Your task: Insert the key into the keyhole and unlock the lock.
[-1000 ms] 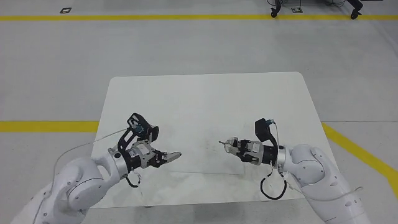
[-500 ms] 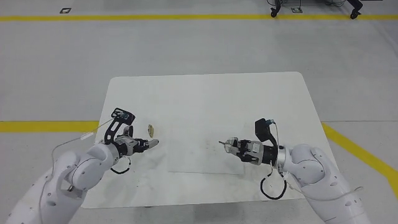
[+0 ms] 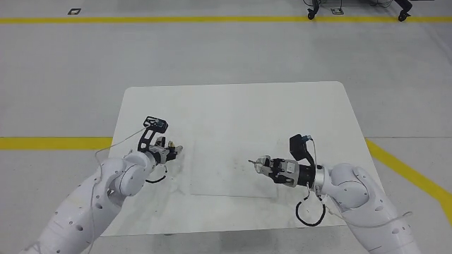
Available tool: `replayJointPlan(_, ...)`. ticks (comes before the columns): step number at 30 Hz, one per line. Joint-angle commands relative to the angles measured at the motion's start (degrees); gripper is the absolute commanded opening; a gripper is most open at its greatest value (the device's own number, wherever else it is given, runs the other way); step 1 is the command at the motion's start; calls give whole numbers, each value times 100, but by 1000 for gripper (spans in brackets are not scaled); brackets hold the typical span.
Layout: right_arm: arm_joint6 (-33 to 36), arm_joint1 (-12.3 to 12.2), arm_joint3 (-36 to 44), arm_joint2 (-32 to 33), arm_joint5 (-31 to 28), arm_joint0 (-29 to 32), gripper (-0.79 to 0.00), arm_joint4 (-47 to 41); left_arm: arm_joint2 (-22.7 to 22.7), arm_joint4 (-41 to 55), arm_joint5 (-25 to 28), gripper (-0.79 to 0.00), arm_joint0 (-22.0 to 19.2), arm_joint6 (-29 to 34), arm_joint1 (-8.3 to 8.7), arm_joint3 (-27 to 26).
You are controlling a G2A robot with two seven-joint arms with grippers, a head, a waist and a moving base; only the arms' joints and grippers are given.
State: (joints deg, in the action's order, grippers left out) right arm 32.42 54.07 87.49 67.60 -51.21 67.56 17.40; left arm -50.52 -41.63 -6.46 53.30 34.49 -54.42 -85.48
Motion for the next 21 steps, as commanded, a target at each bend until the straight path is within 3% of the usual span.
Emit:
replayJointPlan(1, 0, 0, 0, 0, 0, 0, -785, 0, 31, -22, 8, -406, -36, 21, -32, 55)
replayJointPlan(5, 0, 0, 0, 0, 0, 0, -785, 0, 138, -235, -46, -474, -114, 71, -102, 149)
replayJointPlan(10, 0, 0, 0, 0, 0, 0, -785, 0, 187, -293, -88, -785, -176, 87, -185, 275)
replayJointPlan(17, 0, 0, 0, 0, 0, 0, -785, 0, 165, -420, -75, -785, -150, 102, -249, 221)
replayJointPlan(21, 0, 0, 0, 0, 0, 0, -785, 0, 126, -432, 271, -785, -52, -102, -265, 30)
